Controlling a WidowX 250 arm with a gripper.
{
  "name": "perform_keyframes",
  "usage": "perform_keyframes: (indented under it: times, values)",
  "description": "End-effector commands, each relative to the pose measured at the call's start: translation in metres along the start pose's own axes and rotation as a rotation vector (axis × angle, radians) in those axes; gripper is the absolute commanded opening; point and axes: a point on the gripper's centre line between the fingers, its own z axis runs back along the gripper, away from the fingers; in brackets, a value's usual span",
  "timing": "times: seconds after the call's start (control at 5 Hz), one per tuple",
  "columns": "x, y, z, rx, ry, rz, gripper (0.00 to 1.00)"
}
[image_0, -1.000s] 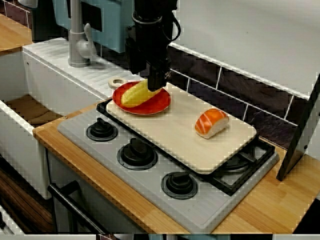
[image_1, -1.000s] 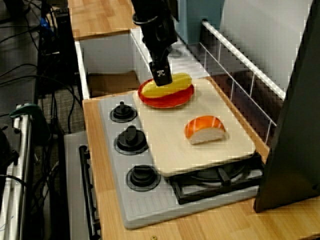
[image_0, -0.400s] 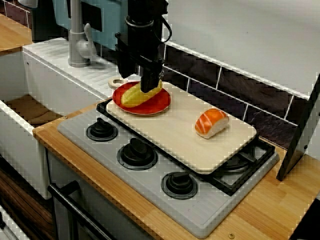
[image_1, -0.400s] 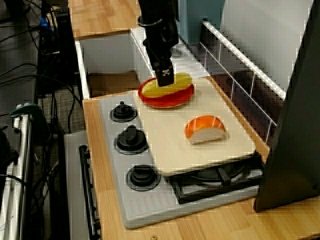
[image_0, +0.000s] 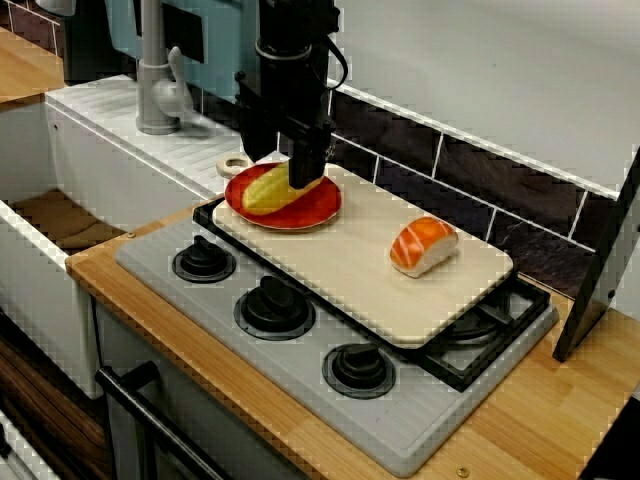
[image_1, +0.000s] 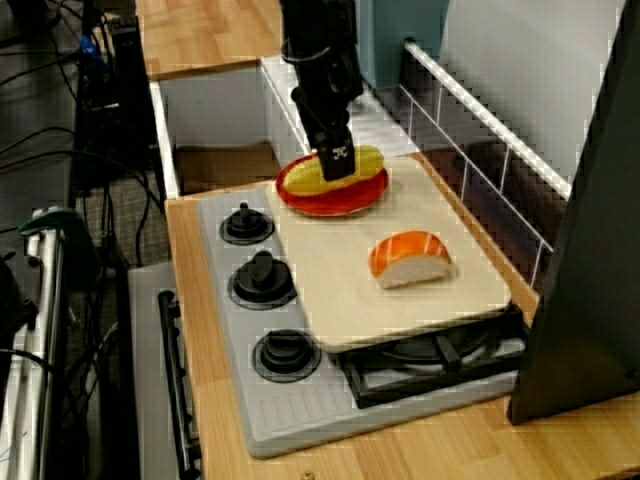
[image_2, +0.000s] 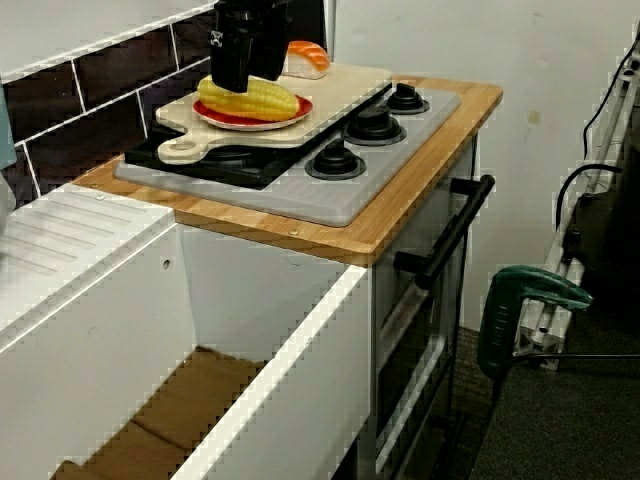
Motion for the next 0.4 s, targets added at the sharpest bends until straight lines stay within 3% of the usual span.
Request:
perform_keyframes:
  times: [0.0, 0.2]
  values:
    - [0.0062, 0.0012, 0.0078, 0.009, -0.043, 0.012, 1.0]
    - [0.0061, 0.0011, 0.0048, 0.011, -0.037, 0.018, 1.0]
